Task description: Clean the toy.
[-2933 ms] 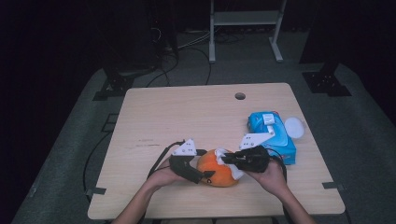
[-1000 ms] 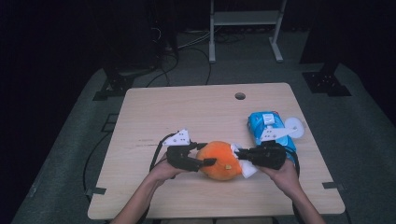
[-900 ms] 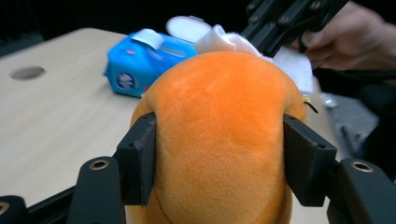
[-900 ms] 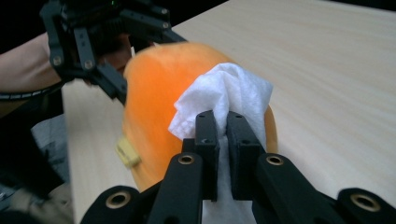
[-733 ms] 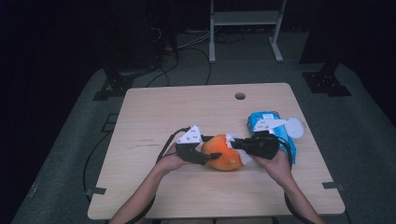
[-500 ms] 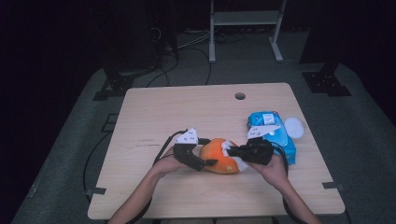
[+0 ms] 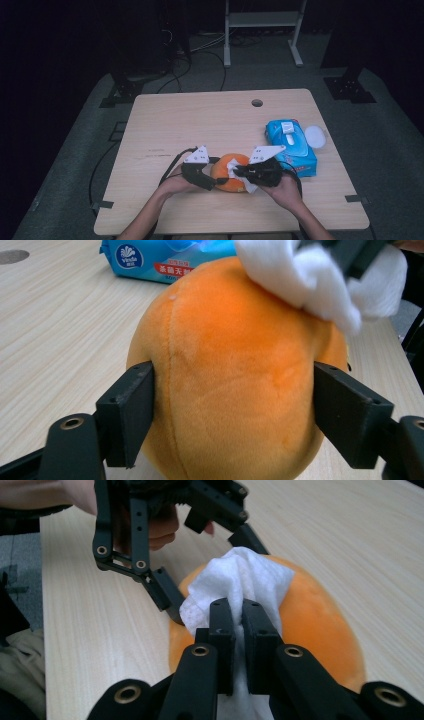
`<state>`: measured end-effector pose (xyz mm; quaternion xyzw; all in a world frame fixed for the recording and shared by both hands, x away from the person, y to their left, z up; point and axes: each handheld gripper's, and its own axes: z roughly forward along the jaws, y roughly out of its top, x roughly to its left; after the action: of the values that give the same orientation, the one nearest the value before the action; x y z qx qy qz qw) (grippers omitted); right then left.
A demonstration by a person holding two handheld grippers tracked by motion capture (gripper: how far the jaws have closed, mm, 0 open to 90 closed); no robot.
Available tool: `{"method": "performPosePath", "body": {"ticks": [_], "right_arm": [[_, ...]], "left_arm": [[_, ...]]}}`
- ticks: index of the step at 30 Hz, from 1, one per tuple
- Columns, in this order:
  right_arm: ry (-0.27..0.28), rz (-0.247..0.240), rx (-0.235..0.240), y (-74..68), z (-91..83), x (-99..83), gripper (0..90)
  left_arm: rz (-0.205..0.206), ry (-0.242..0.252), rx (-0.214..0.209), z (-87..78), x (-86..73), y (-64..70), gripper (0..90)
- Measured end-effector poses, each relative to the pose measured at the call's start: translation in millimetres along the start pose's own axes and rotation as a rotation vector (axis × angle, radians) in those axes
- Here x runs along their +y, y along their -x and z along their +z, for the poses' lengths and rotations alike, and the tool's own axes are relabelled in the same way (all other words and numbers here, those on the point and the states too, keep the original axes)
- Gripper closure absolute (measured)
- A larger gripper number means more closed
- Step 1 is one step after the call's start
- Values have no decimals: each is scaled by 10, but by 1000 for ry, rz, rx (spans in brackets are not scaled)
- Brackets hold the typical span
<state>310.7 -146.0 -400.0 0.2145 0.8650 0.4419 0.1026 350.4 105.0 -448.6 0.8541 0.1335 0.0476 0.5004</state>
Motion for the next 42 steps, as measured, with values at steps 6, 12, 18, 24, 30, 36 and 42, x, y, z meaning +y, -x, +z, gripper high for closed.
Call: {"method": "performPosePath", "body": {"ticks": [6,12,18,24,30,36,42], "right_arm": [[18,70,-53,182,-180,-184,838],[13,129,-54,223,-247,-381,837],[44,56,10,24,-152,-212,835],[31,58,6,61,-161,-241,837],[4,138,-37,241,-218,-446,836],[29,147,-35,241,-214,-385,835],[68,152,-17,277,-168,-291,837]], "left_arm": [[3,-2,6,-8,-25,3,229],[-11,-2,12,-3,-46,2,228],[-20,-3,10,-7,-63,-1,225],[0,-10,12,-14,-56,17,225],[-10,-10,2,-29,-80,-13,225],[34,-17,7,-14,-63,33,231],[91,-35,12,-1,-33,99,233]]}}
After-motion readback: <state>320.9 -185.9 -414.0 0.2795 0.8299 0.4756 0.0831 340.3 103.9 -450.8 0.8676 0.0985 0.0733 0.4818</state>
